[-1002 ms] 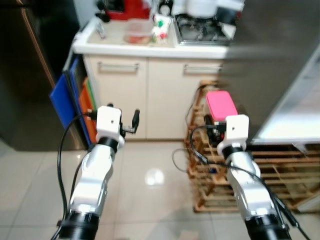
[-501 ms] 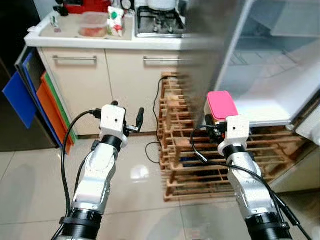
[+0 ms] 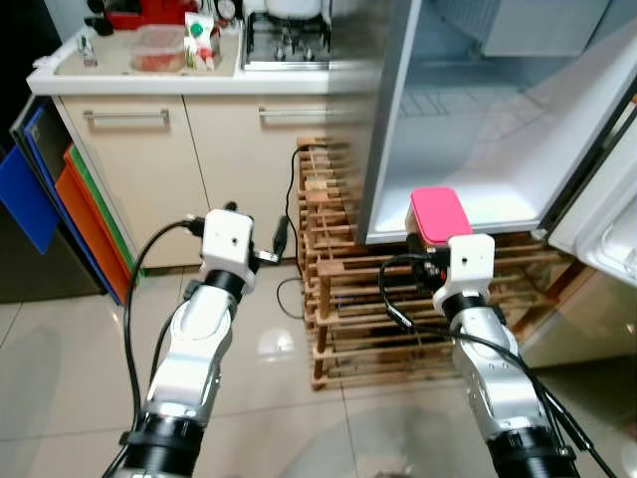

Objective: Restocking fridge

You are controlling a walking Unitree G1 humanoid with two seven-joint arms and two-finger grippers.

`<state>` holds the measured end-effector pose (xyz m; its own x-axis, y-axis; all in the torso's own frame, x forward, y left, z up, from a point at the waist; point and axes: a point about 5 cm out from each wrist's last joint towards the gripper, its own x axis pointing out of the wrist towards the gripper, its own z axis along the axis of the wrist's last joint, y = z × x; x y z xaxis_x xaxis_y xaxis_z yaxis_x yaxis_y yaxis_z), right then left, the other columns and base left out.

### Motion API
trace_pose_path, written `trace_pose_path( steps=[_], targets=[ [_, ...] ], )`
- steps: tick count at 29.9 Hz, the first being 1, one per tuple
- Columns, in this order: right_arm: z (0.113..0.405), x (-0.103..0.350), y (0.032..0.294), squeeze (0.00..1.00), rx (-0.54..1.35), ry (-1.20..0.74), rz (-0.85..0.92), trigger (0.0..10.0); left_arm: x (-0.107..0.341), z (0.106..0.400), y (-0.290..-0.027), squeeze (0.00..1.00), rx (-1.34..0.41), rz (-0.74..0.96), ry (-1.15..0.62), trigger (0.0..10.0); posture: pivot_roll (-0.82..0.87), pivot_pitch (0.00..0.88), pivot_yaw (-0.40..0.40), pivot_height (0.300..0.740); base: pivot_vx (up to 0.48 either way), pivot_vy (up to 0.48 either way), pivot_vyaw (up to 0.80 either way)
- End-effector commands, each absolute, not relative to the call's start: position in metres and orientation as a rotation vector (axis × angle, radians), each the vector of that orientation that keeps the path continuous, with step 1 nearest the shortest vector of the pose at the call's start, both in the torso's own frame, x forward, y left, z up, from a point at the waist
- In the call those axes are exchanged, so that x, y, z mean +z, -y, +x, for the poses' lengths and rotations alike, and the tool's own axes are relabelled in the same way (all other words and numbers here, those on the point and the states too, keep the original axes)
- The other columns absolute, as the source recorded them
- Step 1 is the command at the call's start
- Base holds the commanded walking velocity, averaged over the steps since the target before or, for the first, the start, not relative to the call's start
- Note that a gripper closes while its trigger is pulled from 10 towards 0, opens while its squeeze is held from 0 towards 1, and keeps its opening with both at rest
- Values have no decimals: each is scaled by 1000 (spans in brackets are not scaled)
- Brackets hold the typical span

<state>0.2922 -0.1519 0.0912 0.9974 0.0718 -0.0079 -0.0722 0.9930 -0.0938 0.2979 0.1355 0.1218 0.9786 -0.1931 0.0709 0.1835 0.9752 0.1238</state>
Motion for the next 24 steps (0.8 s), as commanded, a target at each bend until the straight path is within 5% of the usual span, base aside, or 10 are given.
trace_pose_path(
  steps=[1,20,24],
  targets=[
    [294,96,157,0,55,13,-102,0,122,300,-130,0,-199,115,77,10000,-12,0,-8,740,0,-469,0],
    [294,97,155,0,71,12,-106,0,121,303,-131,0,-178,87,61,10000,-19,0,-6,740,26,-447,0],
    [303,105,145,0,114,34,-94,0,120,305,-132,0,-174,62,48,10000,-23,0,1,740,0,0,0]
  ],
)
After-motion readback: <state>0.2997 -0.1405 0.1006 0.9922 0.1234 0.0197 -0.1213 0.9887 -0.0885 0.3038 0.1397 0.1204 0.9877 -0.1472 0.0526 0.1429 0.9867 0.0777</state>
